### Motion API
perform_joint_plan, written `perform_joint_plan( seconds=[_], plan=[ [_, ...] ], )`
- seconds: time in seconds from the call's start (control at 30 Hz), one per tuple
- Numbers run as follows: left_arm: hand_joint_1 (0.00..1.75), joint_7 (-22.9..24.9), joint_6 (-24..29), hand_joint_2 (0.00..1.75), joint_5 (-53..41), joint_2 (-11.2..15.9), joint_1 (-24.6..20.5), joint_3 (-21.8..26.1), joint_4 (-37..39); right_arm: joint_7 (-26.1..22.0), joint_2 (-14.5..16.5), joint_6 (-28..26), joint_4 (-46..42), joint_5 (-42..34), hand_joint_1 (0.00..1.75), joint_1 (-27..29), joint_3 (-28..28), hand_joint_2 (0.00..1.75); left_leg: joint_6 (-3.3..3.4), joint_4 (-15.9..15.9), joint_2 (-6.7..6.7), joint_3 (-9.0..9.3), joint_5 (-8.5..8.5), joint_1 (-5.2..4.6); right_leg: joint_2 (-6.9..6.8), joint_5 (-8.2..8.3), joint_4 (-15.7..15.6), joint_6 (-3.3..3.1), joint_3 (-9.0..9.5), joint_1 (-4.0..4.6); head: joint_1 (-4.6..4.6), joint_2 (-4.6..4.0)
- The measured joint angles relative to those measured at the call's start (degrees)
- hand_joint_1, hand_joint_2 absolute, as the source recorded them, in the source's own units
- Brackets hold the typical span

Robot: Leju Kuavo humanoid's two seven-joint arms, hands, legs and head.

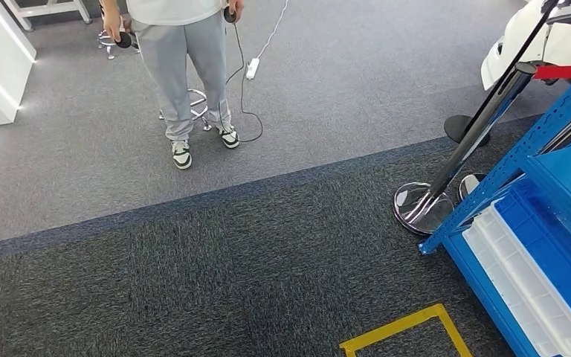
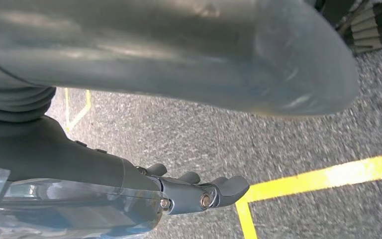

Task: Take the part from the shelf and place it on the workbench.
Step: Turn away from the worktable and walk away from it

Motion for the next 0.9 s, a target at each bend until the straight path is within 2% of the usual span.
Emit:
perform_joint_plan(
  seconds=[0.07,0.13,0.17,0.2,0.23,0.3,0.37,0.47,0.53,0.57,0.63,0.67,0.7,0.73,0.77,0.83,0.87,0.9],
  plan=[
    [0.0,-0.01,-0.04,0.0,0.0,-0.02,0.02,-0.17,0.0,0.03,-0.04,0.0,0.0,0.0,0.0,-0.04,-0.02,0.0,0.68,-0.74,0.49,0.19,0.63,0.21,-0.73,-2.73,3.94,0.34,-1.81,-0.01,0.1,0.0],
    [0.0,0.08,-0.13,0.0,0.0,0.0,0.1,-0.22,0.0,0.13,-0.02,0.01,0.0,-0.01,0.0,-0.06,-0.04,0.0,0.91,-0.78,0.95,0.0,0.74,0.06,-1.26,-6.47,11.2,0.57,-5.27,-0.06,0.15,0.0],
    [0.0,0.15,-0.17,0.0,0.0,0.0,0.13,-0.23,0.01,0.22,0.0,0.02,0.0,-0.02,0.0,-0.05,-0.05,0.0,0.91,-0.74,1.18,-0.07,0.73,0.01,-1.36,-7.37,14.04,0.7,-6.6,-0.12,0.15,0.0],
    [0.0,0.21,-0.19,0.0,0.0,0.01,0.14,-0.23,0.01,0.33,0.01,0.02,0.0,-0.02,0.0,-0.01,-0.07,0.0,0.88,-0.7,1.37,-0.08,0.7,-0.02,-1.48,-7.09,14.89,0.81,-6.97,-0.18,0.14,0.0],
    [0.0,0.25,-0.19,0.0,0.0,0.01,0.14,-0.24,0.01,0.42,0.01,0.02,0.0,-0.02,0.0,0.03,-0.09,0.0,0.81,-0.65,1.52,-0.04,0.65,-0.01,-1.64,-5.76,13.5,0.89,-6.21,-0.24,0.15,0.0],
    [0.0,0.28,-0.19,0.0,0.0,0.01,0.12,-0.26,0.01,0.51,-0.02,0.0,0.0,-0.02,0.0,0.06,-0.14,0.0,0.49,-0.42,1.8,0.1,0.41,0.04,-2.38,-2.0,5.91,0.88,-2.32,-0.35,0.16,0.0],
    [0.0,0.3,-0.19,0.0,0.0,0.01,0.11,-0.28,0.01,0.54,-0.05,-0.02,0.0,-0.02,0.0,-0.01,-0.19,0.0,-0.1,0.03,2.03,0.08,0.02,-0.14,-2.81,-0.15,0.26,0.39,0.41,-0.19,0.11,0.0],
    [0.0,0.31,-0.19,0.0,0.0,0.03,0.01,-0.3,0.0,0.55,-0.03,-0.02,0.0,-0.02,0.0,-0.04,-0.27,0.0,-1.02,0.29,2.28,0.09,-0.28,-0.25,-2.41,0.0,-0.7,-0.68,0.67,0.09,0.05,0.0],
    [0.0,0.31,-0.19,0.0,0.0,0.03,0.0,-0.32,0.01,0.56,0.04,-0.03,0.0,-0.02,0.0,-0.05,-0.33,0.0,-1.7,2.08,1.88,-0.55,-1.68,-0.07,-2.21,0.22,-0.92,-1.37,0.7,-0.01,0.0,0.0],
    [0.0,0.31,-0.19,0.0,0.0,0.03,0.03,-0.33,0.01,0.56,0.08,-0.03,0.0,-0.02,0.0,-0.07,-0.35,0.0,-2.02,4.6,1.54,-1.64,-3.27,0.06,-2.15,0.32,-1.02,-1.67,0.71,-0.07,-0.04,0.0],
    [0.0,0.31,-0.19,0.0,0.0,0.03,0.09,-0.33,0.02,0.58,0.1,-0.05,0.0,-0.02,0.0,-0.06,-0.38,0.0,-2.45,12.25,1.09,-5.12,-7.15,0.26,-1.92,0.36,-1.0,-1.99,0.56,0.04,-0.13,0.0],
    [0.0,0.31,-0.19,0.0,0.0,0.03,0.12,-0.35,0.02,0.6,0.1,-0.06,0.0,-0.02,0.0,-0.05,-0.39,0.0,-2.54,15.53,1.03,-6.68,-8.27,0.32,-1.74,0.37,-0.96,-2.04,0.51,0.11,-0.12,0.0],
    [0.0,0.31,-0.19,0.0,0.0,0.03,0.13,-0.39,0.01,0.62,0.1,-0.07,0.0,-0.02,0.0,-0.04,-0.4,0.0,-2.53,17.08,1.01,-7.47,-8.32,0.34,-1.49,0.37,-0.91,-2.04,0.49,0.16,-0.13,0.0],
    [0.0,0.31,-0.19,0.0,0.0,0.03,0.14,-0.48,0.02,0.64,0.11,-0.07,0.0,-0.02,0.0,-0.04,-0.41,0.0,-2.43,16.38,0.99,-7.19,-7.23,0.34,-1.22,0.36,-0.85,-2.03,0.51,0.19,-0.13,0.0],
    [0.0,0.31,-0.19,0.0,0.0,0.03,0.14,-0.58,0.01,0.66,0.13,-0.06,0.0,-0.02,0.0,-0.05,-0.42,0.0,-2.22,13.53,0.9,-5.88,-5.27,0.33,-0.91,0.36,-0.8,-2.01,0.57,0.2,-0.13,0.0],
    [0.0,0.31,-0.19,0.0,0.0,0.04,0.11,-0.79,0.01,0.66,0.24,-0.04,0.0,-0.02,0.0,-0.1,-0.42,0.0,-1.59,5.35,0.16,-2.15,-1.52,0.23,-0.34,0.32,-0.69,-1.85,0.63,0.27,-0.12,0.0],
    [0.0,0.3,-0.19,0.0,0.0,0.05,0.09,-0.88,0.0,0.66,0.3,-0.03,0.0,-0.02,0.0,-0.12,-0.42,0.0,-1.32,2.5,-0.21,-0.91,-0.59,0.13,-0.11,0.32,-0.65,-1.63,0.58,0.3,-0.11,0.0],
    [0.0,0.28,-0.19,0.0,0.0,0.07,0.07,-0.97,0.0,0.66,0.34,-0.01,0.0,-0.02,0.0,-0.11,-0.43,0.0,-1.08,1.0,-0.51,-0.33,-0.33,-0.01,0.07,0.34,-0.63,-1.32,0.51,0.29,-0.1,0.0]
  ],
)
